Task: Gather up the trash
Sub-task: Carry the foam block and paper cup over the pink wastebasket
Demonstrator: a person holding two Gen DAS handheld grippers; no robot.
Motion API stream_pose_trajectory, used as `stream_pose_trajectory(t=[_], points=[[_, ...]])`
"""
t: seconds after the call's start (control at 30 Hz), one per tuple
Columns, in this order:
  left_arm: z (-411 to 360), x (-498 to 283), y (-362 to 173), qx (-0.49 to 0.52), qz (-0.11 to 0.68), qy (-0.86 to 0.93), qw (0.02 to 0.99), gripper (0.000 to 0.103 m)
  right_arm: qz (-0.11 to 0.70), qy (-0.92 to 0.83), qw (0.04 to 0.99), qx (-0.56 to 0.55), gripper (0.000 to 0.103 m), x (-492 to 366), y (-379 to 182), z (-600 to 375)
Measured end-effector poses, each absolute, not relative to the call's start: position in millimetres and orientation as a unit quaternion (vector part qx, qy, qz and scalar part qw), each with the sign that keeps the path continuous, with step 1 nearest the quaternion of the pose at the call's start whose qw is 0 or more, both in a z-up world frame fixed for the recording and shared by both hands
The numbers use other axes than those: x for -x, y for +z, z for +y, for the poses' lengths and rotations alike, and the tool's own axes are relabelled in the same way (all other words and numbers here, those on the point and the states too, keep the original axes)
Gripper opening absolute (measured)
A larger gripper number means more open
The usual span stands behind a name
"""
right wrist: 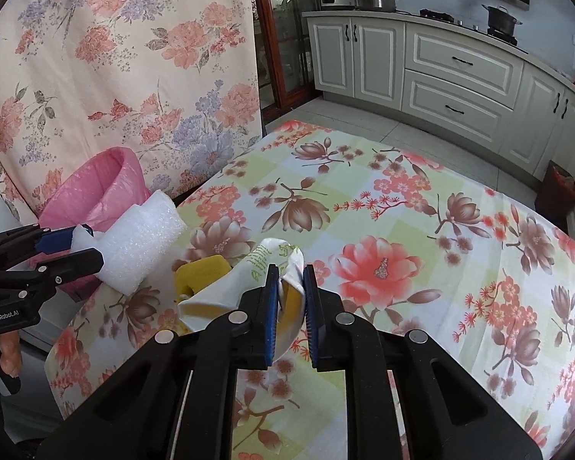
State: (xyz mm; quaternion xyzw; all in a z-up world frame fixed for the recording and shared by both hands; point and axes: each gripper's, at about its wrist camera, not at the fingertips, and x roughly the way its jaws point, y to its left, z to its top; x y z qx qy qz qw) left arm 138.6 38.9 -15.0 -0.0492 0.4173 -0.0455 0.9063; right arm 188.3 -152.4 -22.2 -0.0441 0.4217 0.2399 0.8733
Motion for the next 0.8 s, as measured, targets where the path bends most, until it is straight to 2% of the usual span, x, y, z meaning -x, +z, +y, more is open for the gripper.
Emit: stream_pose_trajectory(t=[0.8], points=[[156.3, -52.9, 67.7, 0.095, 0.313, 0.055, 0.943, 0.047, 0.346, 0.292, 0.89, 0.054, 0.014, -142.3, 64.3, -92.2]])
